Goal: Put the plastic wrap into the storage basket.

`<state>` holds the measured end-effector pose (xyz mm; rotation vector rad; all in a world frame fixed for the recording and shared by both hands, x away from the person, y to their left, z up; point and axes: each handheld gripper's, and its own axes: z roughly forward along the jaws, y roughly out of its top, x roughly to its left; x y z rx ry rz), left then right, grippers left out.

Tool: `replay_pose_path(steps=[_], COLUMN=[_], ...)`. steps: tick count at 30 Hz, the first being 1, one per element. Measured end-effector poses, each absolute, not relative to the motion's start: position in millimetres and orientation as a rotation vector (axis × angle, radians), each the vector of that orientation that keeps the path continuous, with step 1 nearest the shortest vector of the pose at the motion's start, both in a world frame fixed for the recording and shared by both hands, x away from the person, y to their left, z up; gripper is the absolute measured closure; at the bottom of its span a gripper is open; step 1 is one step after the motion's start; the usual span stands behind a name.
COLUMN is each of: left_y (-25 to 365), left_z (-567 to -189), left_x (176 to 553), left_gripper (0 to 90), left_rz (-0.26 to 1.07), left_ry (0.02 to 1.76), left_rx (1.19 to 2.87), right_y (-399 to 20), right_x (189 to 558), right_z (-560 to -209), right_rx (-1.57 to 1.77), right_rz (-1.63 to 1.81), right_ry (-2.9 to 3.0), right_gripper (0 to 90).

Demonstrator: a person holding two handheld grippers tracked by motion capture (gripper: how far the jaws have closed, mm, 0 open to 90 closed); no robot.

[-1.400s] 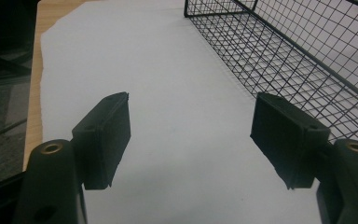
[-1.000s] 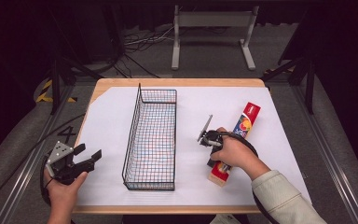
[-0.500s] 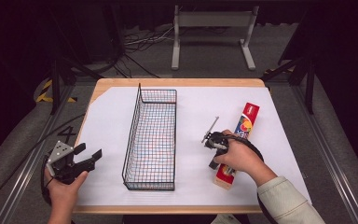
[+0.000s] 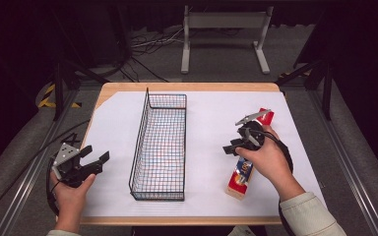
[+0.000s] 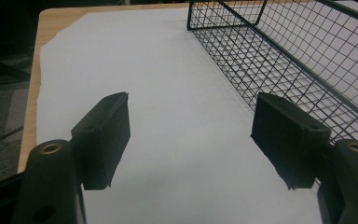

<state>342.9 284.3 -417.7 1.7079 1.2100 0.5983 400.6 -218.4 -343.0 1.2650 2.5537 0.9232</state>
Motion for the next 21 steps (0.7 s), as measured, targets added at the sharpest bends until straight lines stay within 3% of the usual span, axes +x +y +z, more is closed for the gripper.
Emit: replay_pose_path(steps=[4,8,21], left_y=[283.5,283.6,285.0], left_z=[-417.9,-418.0,-419.0], left_x=[344.2,344.9,345.4], left_gripper=[28.2,28.2,27.9], left_rz=[0.602,0.603,0.612], left_ry=[1.213,1.218,1.226], left_rx=[1.701,1.697,1.698], right_y=[-220.0,-228.4,-262.6], right_x=[394.4,384.9,404.7], right_z=[-343.2,-340.2,-359.7], right_rx=[1.343,1.53,1.816], right_rz=[0.942,0.974,0.729], right_ry=[2.496,2.254,1.984], right_gripper=[57.1,43.3,24.1])
